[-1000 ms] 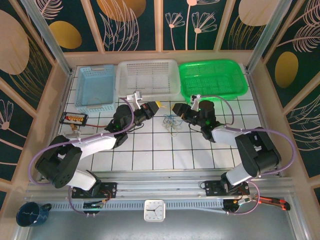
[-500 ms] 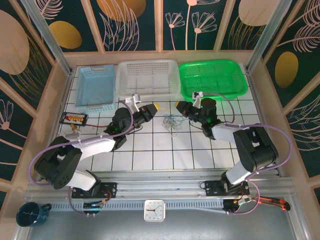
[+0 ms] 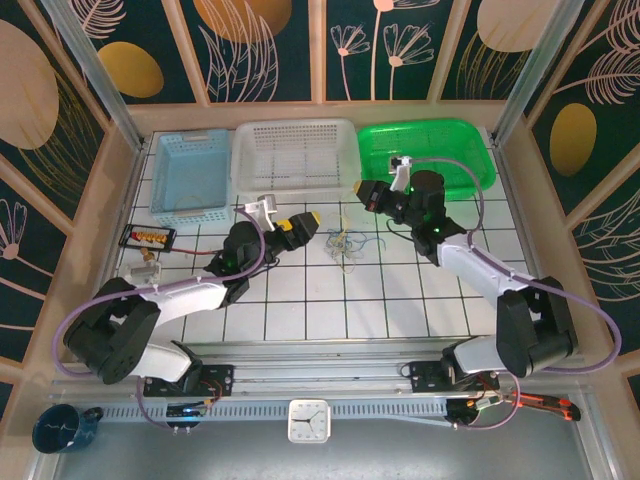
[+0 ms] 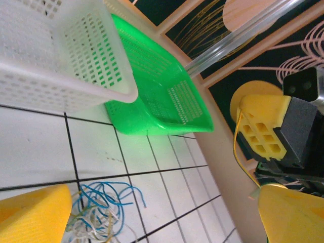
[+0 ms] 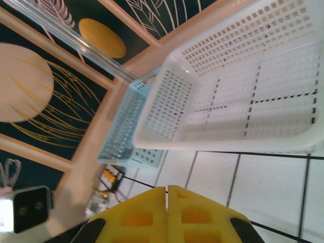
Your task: Untangle the cables
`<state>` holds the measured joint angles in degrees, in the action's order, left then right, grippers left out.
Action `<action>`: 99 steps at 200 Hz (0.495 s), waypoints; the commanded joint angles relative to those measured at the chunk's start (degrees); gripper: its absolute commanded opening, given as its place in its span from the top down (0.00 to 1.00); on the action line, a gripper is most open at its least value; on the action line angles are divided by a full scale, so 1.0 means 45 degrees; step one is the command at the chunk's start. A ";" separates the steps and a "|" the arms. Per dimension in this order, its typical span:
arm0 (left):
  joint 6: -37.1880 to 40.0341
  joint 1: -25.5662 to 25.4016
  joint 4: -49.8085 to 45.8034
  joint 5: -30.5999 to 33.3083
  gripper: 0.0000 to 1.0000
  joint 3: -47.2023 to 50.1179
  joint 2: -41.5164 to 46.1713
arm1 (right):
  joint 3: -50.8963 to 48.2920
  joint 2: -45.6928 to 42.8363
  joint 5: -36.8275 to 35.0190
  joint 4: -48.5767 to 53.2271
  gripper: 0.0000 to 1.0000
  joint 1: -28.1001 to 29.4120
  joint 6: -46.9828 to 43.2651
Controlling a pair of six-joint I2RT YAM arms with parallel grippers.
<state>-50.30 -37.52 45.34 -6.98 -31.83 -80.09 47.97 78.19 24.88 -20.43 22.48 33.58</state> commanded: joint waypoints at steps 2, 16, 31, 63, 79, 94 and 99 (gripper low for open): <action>0.1833 -0.0058 -0.1064 -0.0090 0.06 -0.0981 0.0553 | 0.0652 -0.0560 -0.0782 0.2057 1.00 0.0310 -0.1751; 0.2252 -0.0061 -0.1346 -0.0381 0.05 -0.1324 0.0645 | 0.0795 -0.0777 -0.1096 0.2491 1.00 0.0465 -0.2128; 0.2508 -0.0055 -0.1619 -0.0695 0.06 -0.1681 0.0671 | 0.0895 -0.0962 -0.1430 0.2859 1.00 0.0693 -0.2411; 0.2719 -0.0061 -0.2143 -0.1454 0.08 -0.2300 0.0448 | 0.1047 -0.1221 -0.2341 0.3355 1.00 0.1308 -0.2936; 0.2740 -0.0044 -0.2185 -0.1809 0.10 -0.2413 0.0265 | 0.1111 -0.1282 -0.2610 0.3479 1.00 0.1531 -0.3067; 0.2655 -0.0051 -0.2154 -0.2105 0.11 -0.2428 0.0071 | 0.1167 -0.1321 -0.2763 0.3542 1.00 0.1661 -0.3134; 0.2586 -0.0056 -0.2101 -0.2201 0.11 -0.2421 -0.0009 | 0.1179 -0.1322 -0.2793 0.3557 1.00 0.1698 -0.3156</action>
<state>-39.81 -37.52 36.97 -13.13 -41.30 -78.46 51.09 73.69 15.62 -6.04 29.17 21.87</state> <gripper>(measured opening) 0.897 0.056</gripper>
